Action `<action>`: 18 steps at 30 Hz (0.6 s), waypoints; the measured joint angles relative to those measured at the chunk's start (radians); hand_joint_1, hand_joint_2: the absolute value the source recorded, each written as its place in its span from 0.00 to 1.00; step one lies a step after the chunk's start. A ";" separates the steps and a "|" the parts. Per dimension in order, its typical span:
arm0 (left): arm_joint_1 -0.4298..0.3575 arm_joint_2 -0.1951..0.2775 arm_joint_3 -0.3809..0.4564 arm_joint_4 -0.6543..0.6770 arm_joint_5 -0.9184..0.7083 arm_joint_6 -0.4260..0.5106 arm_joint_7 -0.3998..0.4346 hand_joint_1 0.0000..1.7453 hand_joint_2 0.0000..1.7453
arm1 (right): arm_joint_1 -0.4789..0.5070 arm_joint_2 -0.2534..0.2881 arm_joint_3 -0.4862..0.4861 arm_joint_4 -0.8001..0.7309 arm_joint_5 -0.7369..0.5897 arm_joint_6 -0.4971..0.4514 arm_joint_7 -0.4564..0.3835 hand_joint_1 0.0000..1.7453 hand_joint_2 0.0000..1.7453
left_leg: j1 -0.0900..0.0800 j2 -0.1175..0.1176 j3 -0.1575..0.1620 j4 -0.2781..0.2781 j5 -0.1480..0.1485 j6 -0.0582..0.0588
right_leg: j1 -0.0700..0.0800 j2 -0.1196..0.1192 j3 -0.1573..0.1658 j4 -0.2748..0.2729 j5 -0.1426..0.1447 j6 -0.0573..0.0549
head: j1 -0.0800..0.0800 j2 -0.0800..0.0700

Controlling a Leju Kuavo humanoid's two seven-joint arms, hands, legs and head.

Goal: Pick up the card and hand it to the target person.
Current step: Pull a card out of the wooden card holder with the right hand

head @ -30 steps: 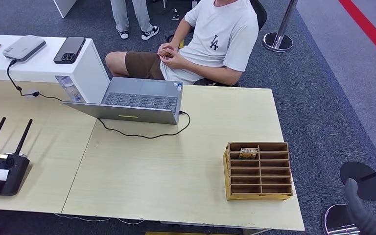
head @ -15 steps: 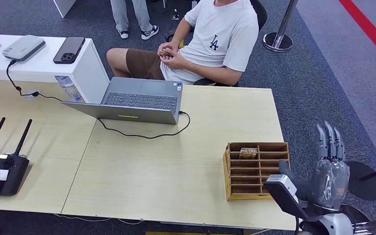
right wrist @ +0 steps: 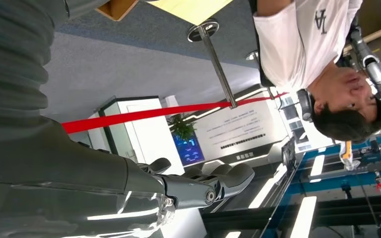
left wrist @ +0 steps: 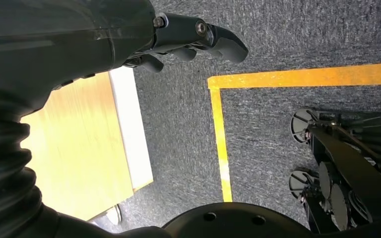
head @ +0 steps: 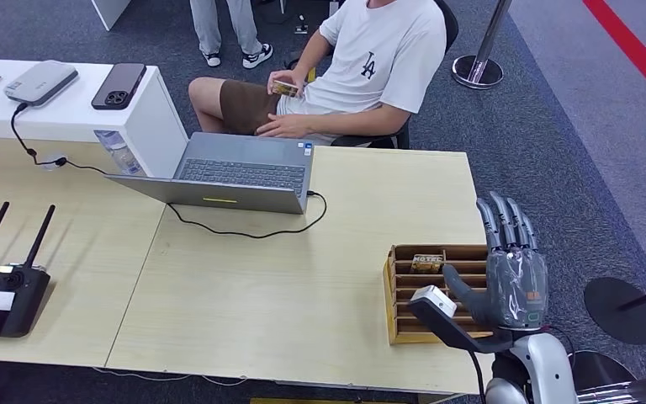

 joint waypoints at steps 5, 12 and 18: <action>0.000 -0.001 0.001 0.000 0.000 0.000 -0.002 0.00 1.00 | -0.019 -0.024 0.022 0.023 0.028 0.056 0.044 0.31 1.00 | 0.000 0.000 0.000 0.000 0.000 0.000 | 0.000 0.000 0.000 0.000 0.000 0.000 | 0.000 0.000; 0.001 -0.003 0.002 0.000 -0.001 -0.003 -0.002 0.00 1.00 | -0.036 -0.064 0.030 0.044 0.041 0.096 0.070 0.48 1.00 | 0.000 0.000 0.000 0.000 0.000 0.000 | 0.000 0.000 0.000 0.000 0.000 0.000 | 0.000 0.000; 0.001 -0.003 0.002 0.000 -0.006 -0.007 -0.008 0.00 1.00 | -0.033 -0.102 0.030 0.050 0.054 0.119 0.091 0.52 1.00 | 0.000 0.000 0.000 0.000 0.000 0.000 | 0.000 0.000 0.000 0.000 0.000 0.000 | 0.000 0.000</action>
